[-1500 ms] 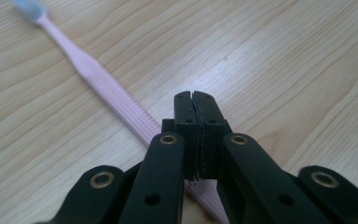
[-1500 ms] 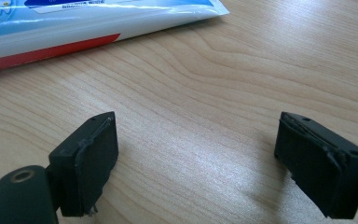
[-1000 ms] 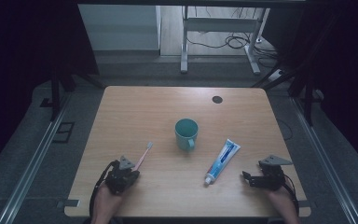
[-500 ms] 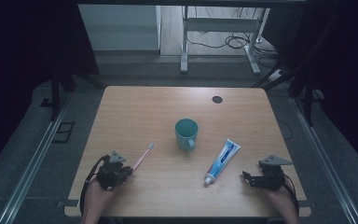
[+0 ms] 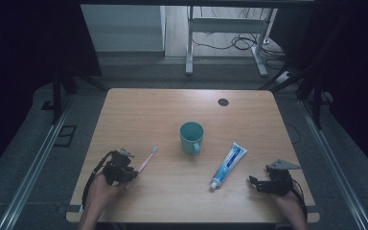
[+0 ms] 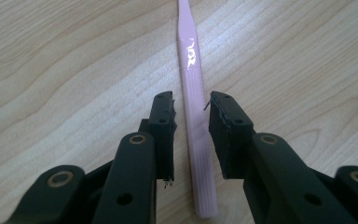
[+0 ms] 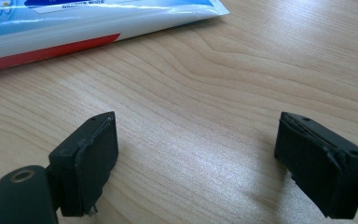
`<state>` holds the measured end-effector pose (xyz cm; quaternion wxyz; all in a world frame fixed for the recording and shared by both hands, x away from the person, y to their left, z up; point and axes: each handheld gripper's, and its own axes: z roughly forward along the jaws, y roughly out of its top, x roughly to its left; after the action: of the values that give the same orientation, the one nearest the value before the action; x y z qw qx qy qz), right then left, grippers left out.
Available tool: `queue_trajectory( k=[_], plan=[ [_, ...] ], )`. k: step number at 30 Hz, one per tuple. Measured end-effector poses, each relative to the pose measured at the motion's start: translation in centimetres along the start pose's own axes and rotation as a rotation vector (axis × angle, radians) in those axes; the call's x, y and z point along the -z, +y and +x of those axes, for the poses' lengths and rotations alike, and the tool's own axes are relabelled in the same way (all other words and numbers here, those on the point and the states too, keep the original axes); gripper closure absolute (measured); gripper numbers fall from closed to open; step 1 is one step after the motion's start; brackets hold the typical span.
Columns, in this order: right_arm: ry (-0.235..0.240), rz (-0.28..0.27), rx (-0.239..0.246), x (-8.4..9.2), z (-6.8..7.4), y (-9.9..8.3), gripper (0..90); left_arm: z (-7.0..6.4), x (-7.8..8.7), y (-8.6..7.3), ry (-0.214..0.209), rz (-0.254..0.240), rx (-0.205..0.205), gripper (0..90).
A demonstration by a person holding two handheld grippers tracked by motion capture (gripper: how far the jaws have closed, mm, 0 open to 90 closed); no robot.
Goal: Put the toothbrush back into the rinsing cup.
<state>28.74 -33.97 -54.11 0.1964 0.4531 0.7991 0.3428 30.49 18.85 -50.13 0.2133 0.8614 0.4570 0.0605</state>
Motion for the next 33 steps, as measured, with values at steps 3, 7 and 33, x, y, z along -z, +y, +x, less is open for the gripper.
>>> queue_trajectory(
  k=[3,7,33],
  plan=[
    [0.0,0.0,0.0,0.0,0.0,0.0,13.3,0.1,-0.2,0.9,-0.008,0.031,0.002,70.5],
    [0.0,0.0,-0.001,0.0,0.0,0.0,13.2,0.1,-0.4,2.0,-0.016,0.069,0.003,69.3],
    [0.0,0.0,-0.001,0.0,0.0,0.0,13.3,0.1,-3.1,7.2,0.016,0.361,-0.019,67.9]
  ],
)
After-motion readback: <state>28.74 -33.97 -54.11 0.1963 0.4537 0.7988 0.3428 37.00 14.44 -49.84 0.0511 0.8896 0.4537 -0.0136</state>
